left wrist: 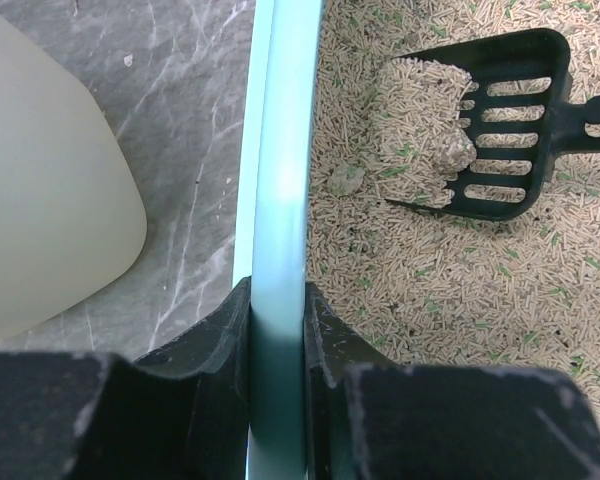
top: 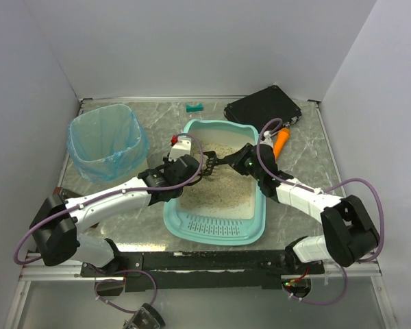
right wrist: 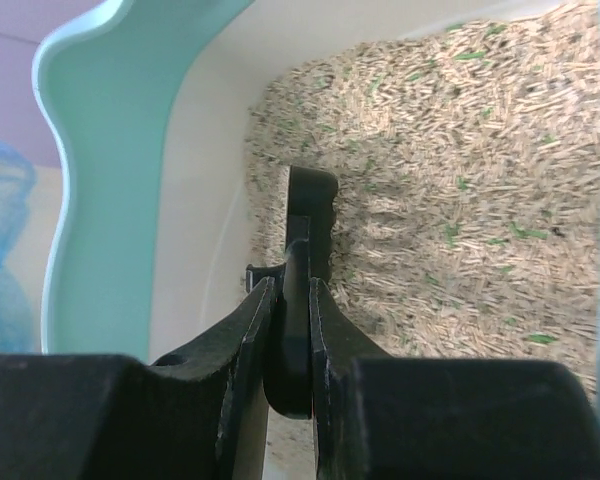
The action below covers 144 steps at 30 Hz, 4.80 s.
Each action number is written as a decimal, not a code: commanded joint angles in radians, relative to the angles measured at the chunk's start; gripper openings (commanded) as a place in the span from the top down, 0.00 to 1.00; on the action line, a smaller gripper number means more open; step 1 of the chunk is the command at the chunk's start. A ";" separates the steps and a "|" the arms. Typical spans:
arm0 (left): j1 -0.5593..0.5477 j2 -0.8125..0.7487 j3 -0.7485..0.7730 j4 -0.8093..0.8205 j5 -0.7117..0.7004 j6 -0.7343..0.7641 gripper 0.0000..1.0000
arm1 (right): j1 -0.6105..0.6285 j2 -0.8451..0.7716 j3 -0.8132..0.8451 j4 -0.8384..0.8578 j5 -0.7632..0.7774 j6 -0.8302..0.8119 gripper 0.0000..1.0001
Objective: Clean the litter box
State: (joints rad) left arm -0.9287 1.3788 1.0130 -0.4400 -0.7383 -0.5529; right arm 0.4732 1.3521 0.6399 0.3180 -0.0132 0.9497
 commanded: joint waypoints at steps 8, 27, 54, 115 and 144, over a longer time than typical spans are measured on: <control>0.005 -0.043 0.091 0.201 -0.073 0.079 0.99 | 0.016 0.094 0.135 -0.211 -0.094 -0.123 1.00; -0.073 0.028 0.288 0.368 -0.059 0.295 0.99 | 0.056 0.243 -0.043 0.274 -0.217 0.257 1.00; -0.061 -0.024 0.228 0.149 -0.251 0.058 0.99 | 0.012 -0.034 -0.235 0.265 -0.100 0.446 1.00; -0.076 0.109 0.420 0.172 -0.262 0.096 0.99 | -0.090 -0.084 -0.117 0.289 -0.094 0.428 1.00; -0.073 0.062 0.331 0.090 -0.317 -0.105 0.99 | -0.091 -0.220 -0.120 0.253 -0.027 0.370 1.00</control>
State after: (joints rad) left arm -1.0031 1.5379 1.3075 -0.5556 -0.9096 -0.5106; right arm 0.3882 1.1862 0.4969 0.5285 -0.0883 1.3331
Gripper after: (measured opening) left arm 0.238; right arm 0.224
